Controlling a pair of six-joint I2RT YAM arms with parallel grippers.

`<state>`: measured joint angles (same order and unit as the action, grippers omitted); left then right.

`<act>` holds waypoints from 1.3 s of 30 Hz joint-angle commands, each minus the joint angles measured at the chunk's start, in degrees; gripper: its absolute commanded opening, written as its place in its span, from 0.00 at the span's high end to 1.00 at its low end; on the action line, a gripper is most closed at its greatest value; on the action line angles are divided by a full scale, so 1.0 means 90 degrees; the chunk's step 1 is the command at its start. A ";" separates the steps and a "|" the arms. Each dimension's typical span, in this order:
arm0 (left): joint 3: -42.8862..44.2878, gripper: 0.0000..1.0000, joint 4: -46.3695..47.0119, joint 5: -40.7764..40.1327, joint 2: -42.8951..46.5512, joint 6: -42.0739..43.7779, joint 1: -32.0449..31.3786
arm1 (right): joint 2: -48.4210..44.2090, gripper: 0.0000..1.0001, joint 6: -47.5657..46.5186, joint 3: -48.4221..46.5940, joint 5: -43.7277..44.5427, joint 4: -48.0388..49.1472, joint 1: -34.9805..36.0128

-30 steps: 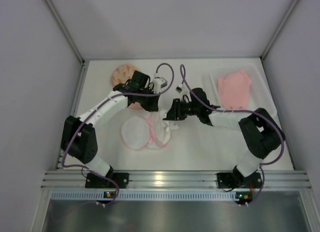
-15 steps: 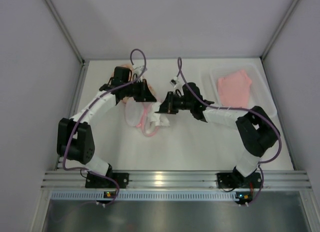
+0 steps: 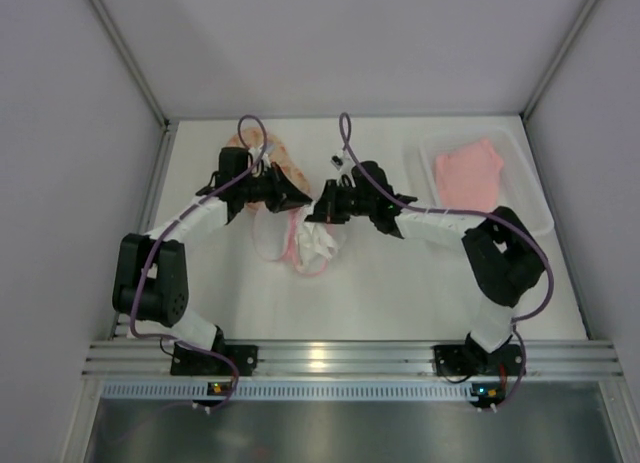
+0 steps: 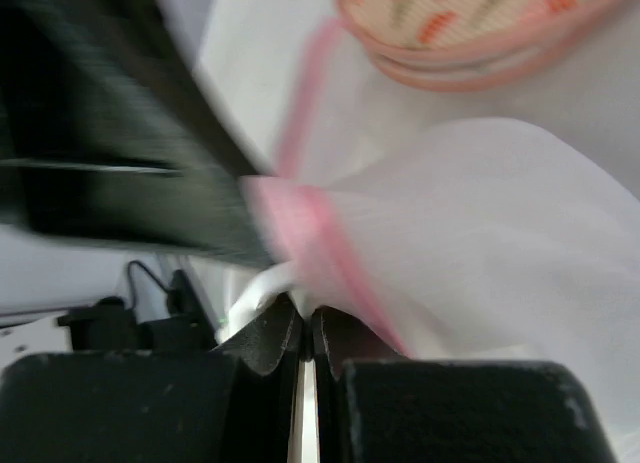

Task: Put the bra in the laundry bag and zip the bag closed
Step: Adjust the bra in the laundry bag.

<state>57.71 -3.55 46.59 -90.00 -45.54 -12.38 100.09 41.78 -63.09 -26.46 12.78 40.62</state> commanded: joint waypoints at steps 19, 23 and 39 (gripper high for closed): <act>-0.0348 1.00 0.1264 0.0829 0.0332 -0.1308 0.0526 | -0.0738 0.43 -0.1904 -0.0764 0.0451 -0.1584 -0.0050; -0.0348 1.00 0.1264 0.0907 0.0176 -0.1084 0.0575 | -0.1238 0.40 -0.2727 -0.0880 -0.0057 -0.2725 -0.0294; -0.0124 1.00 0.0932 0.1171 -0.0381 -0.0155 0.0712 | -0.0273 0.65 -0.4574 -0.0558 -0.0565 -0.2113 -0.1476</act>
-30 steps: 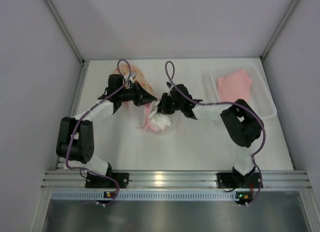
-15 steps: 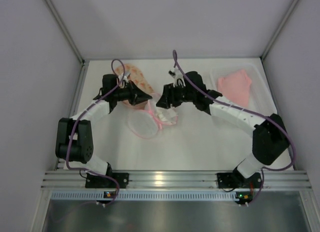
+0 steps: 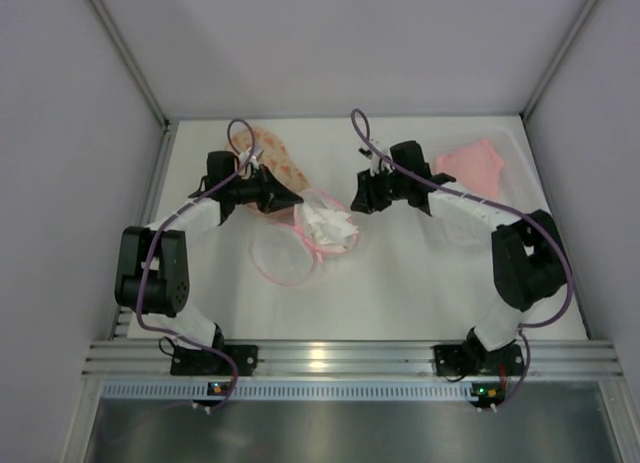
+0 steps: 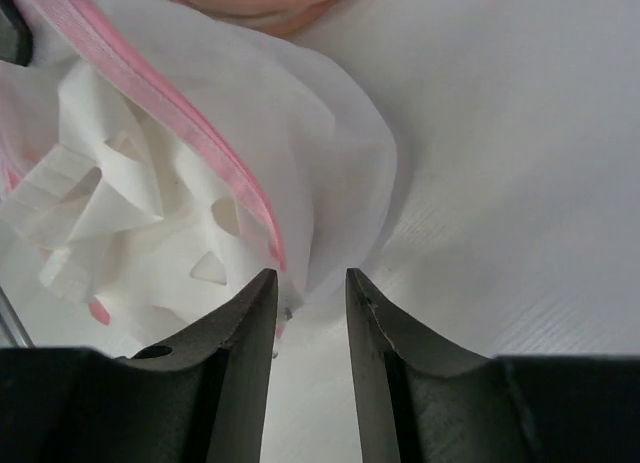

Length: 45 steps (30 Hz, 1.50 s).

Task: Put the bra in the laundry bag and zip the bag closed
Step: Adjust the bra in the laundry bag, then adjust the laundry bag at the center of the board.

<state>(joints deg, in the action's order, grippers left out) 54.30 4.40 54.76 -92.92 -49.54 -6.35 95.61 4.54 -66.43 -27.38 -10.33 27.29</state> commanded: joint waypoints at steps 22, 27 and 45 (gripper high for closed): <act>0.0411 1.00 -0.0157 0.0282 -0.0222 0.0612 0.0061 | 0.1017 0.63 -0.0748 -0.0958 -0.0972 0.0280 0.0200; 0.0451 1.00 -0.0245 0.0282 -0.0193 0.0729 0.0071 | 0.1095 0.69 -0.1011 -0.1124 -0.1264 -0.0238 0.0249; 0.2207 1.00 -0.3602 -0.1046 0.0129 0.3481 0.0051 | -0.0634 1.00 0.0395 -0.2195 -0.2067 -0.2638 0.0161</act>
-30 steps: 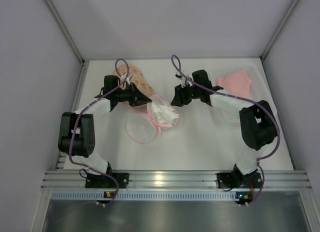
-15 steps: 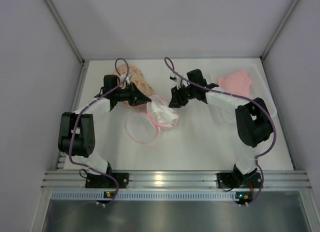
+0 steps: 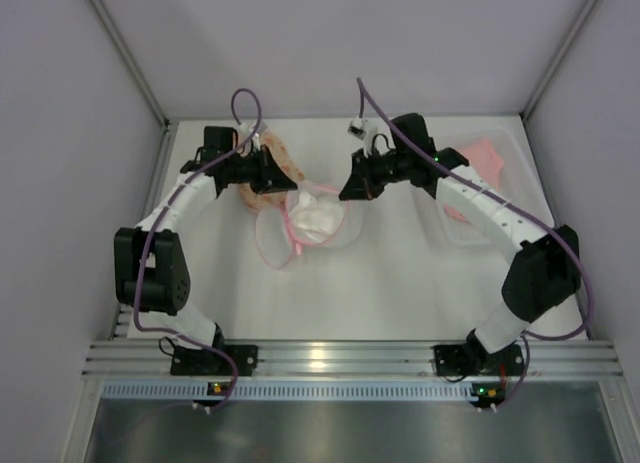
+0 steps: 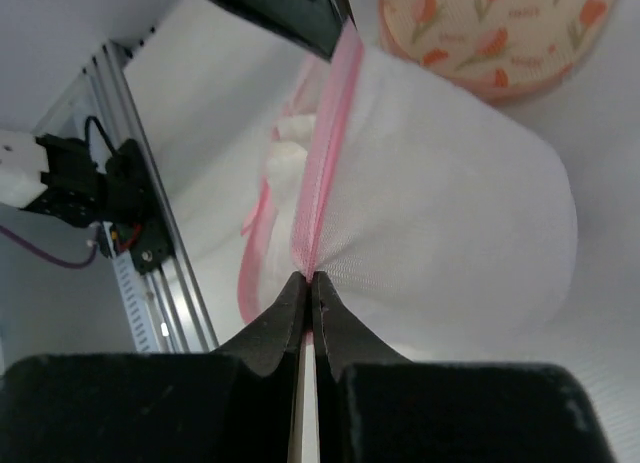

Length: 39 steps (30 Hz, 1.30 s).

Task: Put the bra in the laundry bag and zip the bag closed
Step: Adjust the laundry bag at the center of the board.

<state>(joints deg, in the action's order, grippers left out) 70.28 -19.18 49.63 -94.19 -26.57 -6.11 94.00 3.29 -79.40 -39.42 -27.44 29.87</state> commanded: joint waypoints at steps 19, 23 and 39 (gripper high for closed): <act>0.0725 0.76 -0.2449 -0.1539 0.0515 0.2629 -0.0669 | -0.0016 1.00 0.0640 -0.0084 -0.1391 -0.0808 -0.0427; 0.0513 0.53 -0.2362 -0.1472 0.0835 0.3360 -0.0611 | 0.0035 1.00 0.0982 0.0267 -0.1402 -0.0340 -0.0633; -0.1793 0.38 -0.3621 -0.1920 0.1492 0.6427 0.0513 | 0.0034 1.00 0.0631 0.0579 -0.1109 -0.0535 -0.0926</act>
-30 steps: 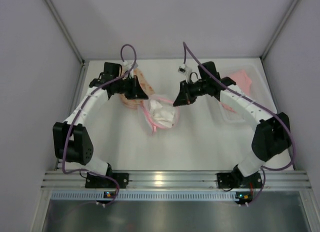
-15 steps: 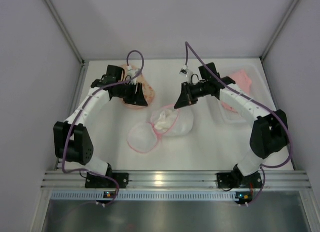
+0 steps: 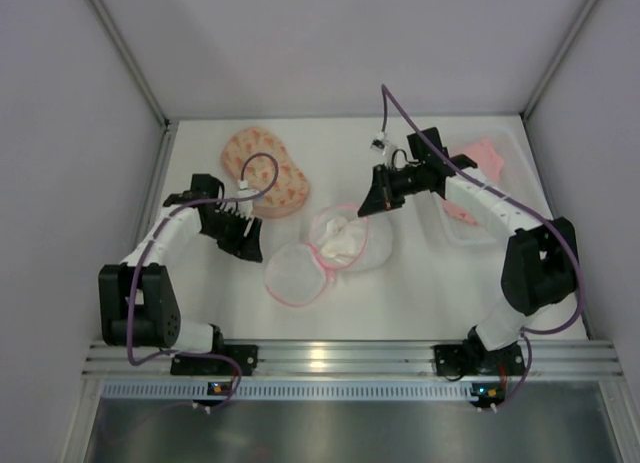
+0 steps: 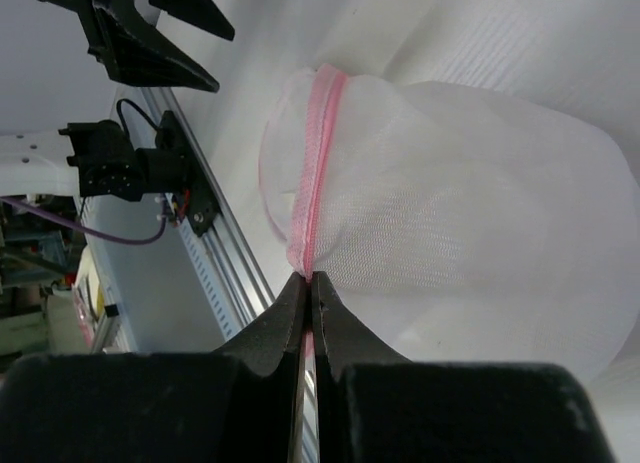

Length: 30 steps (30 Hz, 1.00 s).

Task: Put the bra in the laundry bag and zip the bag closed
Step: Close the laundry bag at the center of the board.

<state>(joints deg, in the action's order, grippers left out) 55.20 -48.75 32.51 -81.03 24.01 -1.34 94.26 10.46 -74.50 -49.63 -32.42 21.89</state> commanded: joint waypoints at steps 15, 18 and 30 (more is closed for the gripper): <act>0.1357 0.34 -0.0335 0.2208 -0.2431 0.3338 -0.0222 | 0.0191 1.00 -0.0517 -0.0179 0.0348 -0.0264 -0.0049; 0.1270 0.36 -0.0335 0.2149 -0.2627 0.3241 -0.0348 | 0.0181 1.00 -0.0586 -0.0170 0.0358 -0.0284 -0.0049; 0.0820 0.89 -0.0335 0.1758 -0.2442 0.2440 -0.0671 | -0.0160 1.00 -0.0518 -0.0013 0.0065 0.0087 -0.0069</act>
<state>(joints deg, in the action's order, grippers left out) 63.26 -51.24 47.20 -105.49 47.03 -7.46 95.98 6.46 -73.87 -47.44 -34.11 21.89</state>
